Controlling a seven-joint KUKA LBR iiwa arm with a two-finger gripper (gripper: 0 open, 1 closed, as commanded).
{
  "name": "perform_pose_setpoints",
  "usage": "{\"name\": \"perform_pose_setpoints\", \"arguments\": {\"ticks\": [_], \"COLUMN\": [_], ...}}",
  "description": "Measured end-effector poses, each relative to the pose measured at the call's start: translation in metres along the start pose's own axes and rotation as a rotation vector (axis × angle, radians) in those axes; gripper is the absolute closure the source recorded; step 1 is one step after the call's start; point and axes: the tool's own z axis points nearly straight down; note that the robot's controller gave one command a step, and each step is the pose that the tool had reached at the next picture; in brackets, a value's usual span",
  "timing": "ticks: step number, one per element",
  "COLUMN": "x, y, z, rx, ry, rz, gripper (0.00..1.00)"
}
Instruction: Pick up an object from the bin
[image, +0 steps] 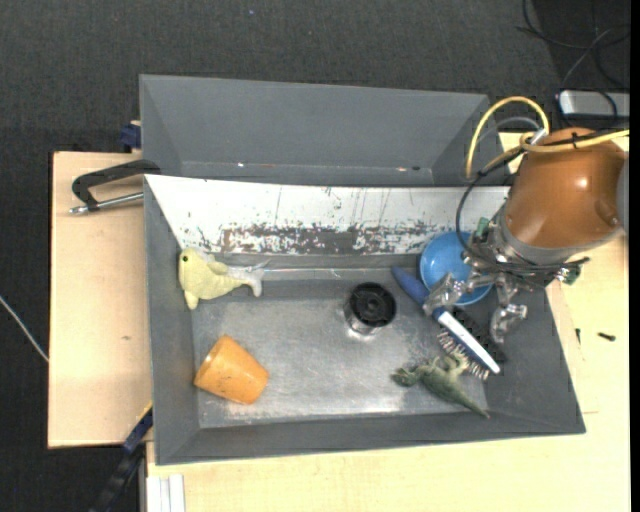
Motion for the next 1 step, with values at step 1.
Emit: {"name": "perform_pose_setpoints", "arguments": {"ticks": [1], "x": [-0.054], "y": [0.0162], "z": [-0.0196], "rx": [0.006], "ry": [-0.002], "rz": [-0.034], "gripper": [0.0]}}
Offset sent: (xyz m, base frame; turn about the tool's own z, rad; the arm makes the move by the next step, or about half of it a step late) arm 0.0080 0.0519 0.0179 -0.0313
